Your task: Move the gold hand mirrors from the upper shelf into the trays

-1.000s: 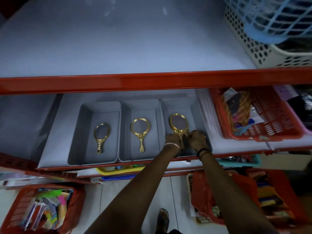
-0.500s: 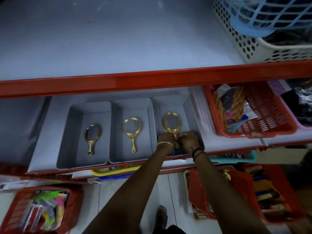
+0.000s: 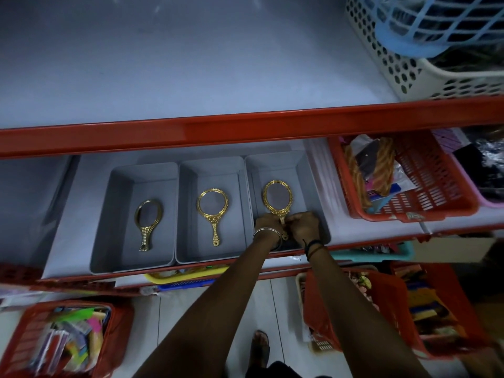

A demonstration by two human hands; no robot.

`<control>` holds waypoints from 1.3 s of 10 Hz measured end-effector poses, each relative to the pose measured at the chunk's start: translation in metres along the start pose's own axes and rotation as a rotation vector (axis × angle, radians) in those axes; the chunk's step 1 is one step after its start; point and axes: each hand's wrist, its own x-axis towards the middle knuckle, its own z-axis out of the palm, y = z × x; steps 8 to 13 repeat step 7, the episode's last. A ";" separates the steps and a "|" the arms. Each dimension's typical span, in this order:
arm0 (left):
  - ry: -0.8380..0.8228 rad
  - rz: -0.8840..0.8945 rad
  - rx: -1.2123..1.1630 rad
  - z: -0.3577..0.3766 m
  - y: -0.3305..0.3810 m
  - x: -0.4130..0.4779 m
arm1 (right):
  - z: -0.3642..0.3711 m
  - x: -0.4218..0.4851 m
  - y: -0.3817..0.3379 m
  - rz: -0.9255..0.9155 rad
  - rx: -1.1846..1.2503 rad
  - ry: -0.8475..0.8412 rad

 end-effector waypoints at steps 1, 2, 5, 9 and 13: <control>0.000 0.001 0.003 0.000 0.001 -0.001 | 0.000 -0.001 -0.002 0.011 0.002 -0.001; 0.004 0.001 0.007 -0.001 0.002 -0.003 | -0.001 -0.001 -0.002 0.006 -0.010 -0.008; 0.027 0.017 -0.041 -0.012 0.005 -0.017 | -0.005 -0.011 -0.008 -0.024 -0.030 0.024; 0.171 0.148 -0.144 -0.019 0.002 -0.049 | -0.017 -0.042 -0.032 -0.268 -0.155 0.176; 0.171 0.148 -0.144 -0.019 0.002 -0.049 | -0.017 -0.042 -0.032 -0.268 -0.155 0.176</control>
